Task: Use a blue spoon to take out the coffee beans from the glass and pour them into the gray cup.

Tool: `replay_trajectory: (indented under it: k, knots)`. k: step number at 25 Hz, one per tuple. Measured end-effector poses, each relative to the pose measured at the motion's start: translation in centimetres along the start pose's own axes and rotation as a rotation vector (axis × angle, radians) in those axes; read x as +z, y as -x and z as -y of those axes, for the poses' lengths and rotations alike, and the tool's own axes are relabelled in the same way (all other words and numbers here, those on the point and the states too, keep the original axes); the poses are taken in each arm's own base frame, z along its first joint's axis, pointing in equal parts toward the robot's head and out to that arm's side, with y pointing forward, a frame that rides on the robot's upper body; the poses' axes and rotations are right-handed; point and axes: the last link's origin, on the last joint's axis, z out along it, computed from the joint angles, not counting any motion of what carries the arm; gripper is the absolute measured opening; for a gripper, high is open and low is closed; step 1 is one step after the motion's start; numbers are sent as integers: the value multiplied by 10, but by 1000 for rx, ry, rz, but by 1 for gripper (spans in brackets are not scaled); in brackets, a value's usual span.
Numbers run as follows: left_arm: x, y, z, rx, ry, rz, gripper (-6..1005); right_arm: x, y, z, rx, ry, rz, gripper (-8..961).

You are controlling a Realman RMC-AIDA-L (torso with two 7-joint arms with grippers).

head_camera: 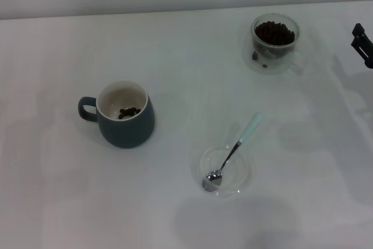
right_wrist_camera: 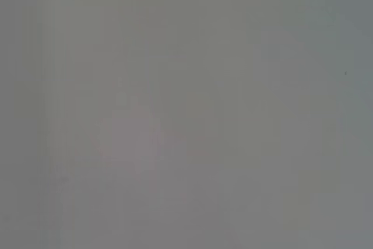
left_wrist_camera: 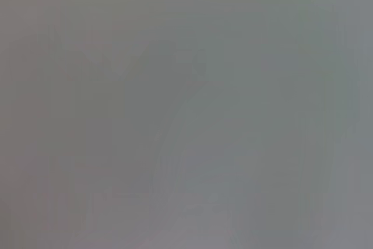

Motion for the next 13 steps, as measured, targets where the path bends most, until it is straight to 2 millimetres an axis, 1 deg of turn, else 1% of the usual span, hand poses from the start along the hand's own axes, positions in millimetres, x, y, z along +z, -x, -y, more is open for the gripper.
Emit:
replay_trajectory:
  k: [13]
  knots:
    - [0,0,0,0,0,0,772,2,1,-1,0,4,4,844]
